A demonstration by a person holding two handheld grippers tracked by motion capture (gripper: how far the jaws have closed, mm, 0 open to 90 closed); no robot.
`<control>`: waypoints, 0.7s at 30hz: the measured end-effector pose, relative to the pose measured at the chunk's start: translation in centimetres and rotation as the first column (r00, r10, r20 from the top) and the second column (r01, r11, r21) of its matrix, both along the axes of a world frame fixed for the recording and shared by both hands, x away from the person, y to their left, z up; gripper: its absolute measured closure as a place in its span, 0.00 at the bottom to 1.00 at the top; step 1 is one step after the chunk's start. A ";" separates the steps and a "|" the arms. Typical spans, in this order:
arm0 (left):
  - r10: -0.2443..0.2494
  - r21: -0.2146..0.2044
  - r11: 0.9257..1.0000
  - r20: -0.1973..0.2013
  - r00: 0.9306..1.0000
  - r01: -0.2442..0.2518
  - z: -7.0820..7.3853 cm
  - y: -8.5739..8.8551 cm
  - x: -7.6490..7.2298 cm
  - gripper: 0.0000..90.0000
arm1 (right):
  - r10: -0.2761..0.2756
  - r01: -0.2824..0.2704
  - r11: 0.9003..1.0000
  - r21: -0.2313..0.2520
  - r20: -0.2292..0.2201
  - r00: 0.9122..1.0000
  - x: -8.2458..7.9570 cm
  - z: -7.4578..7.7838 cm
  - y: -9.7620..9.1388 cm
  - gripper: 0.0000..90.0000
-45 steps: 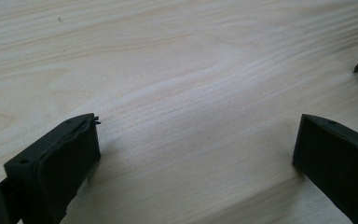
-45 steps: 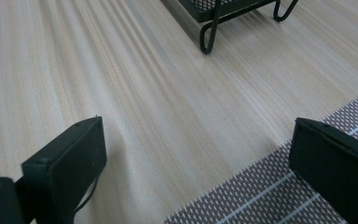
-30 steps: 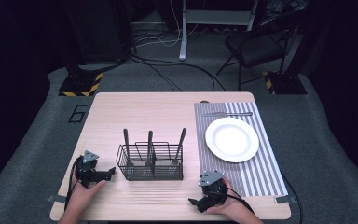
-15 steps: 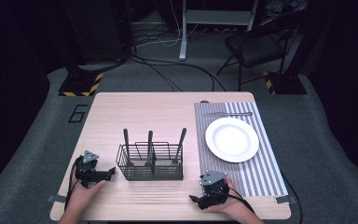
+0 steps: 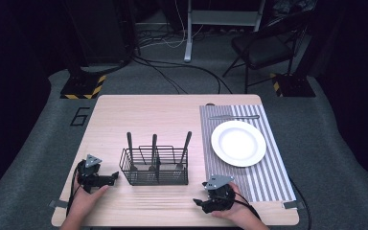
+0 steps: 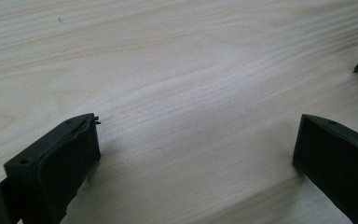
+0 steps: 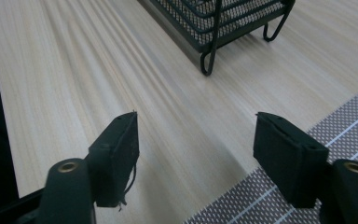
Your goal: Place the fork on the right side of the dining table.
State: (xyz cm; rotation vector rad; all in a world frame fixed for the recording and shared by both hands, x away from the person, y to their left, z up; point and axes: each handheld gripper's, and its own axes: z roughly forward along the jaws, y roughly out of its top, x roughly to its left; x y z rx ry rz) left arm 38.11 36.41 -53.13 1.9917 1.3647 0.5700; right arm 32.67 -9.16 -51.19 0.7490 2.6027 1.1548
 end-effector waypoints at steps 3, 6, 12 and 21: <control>-0.001 0.001 1.000 0.000 1.000 0.001 0.0 0.0 0.0 0.00 | 0.002 -0.002 1.000 0.012 0.008 1.000 -0.1 0.3 0.1 0.36; 0.000 0.000 1.000 0.000 1.000 0.000 0.0 0.0 0.0 0.00 | -0.007 0.007 0.999 0.032 0.011 1.000 -0.4 1.0 0.2 0.39; 0.000 0.000 1.000 0.000 1.000 0.000 0.0 0.0 0.0 0.00 | -0.033 0.033 0.997 0.063 -0.001 0.999 -0.4 2.0 0.0 0.40; -0.001 -0.001 1.000 -0.001 1.000 0.001 0.0 0.0 0.0 0.00 | -0.068 0.069 0.995 0.074 -0.006 0.998 0.1 4.0 -0.6 0.41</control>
